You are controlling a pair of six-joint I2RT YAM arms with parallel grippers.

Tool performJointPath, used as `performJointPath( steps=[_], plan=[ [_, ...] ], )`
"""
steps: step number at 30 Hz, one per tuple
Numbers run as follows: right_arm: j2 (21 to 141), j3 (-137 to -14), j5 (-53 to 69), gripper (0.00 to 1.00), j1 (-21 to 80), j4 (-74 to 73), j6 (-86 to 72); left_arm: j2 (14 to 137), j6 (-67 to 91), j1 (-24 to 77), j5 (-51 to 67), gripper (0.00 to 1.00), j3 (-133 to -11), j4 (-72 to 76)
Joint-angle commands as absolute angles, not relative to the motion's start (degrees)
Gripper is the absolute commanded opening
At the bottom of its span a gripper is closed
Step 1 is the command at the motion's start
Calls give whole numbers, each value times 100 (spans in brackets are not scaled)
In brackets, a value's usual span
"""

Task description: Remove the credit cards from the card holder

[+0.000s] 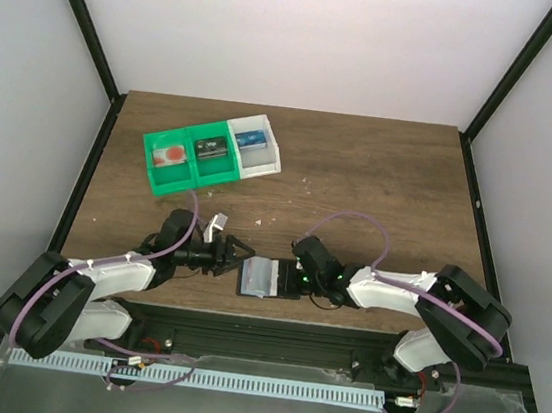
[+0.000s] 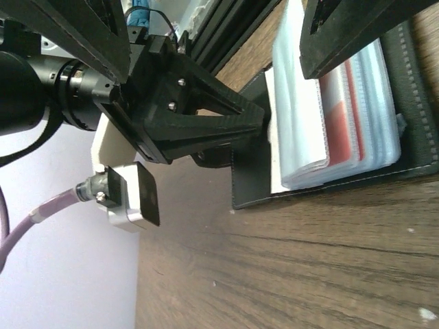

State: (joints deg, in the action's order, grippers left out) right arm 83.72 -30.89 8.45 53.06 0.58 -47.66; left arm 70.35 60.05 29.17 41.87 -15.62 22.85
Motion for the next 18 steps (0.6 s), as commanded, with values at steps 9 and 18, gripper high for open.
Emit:
performJointPath(
  steps=[9, 18],
  plan=[
    [8493, -2806, 769, 10, 5326, 369, -4893, 7489, 6170, 3239, 4038, 71, -1602, 2950],
    [8461, -2684, 792, 10, 5326, 434, -4935, 7644, 5919, 3330, 3862, 71, -1652, 2773]
  ],
)
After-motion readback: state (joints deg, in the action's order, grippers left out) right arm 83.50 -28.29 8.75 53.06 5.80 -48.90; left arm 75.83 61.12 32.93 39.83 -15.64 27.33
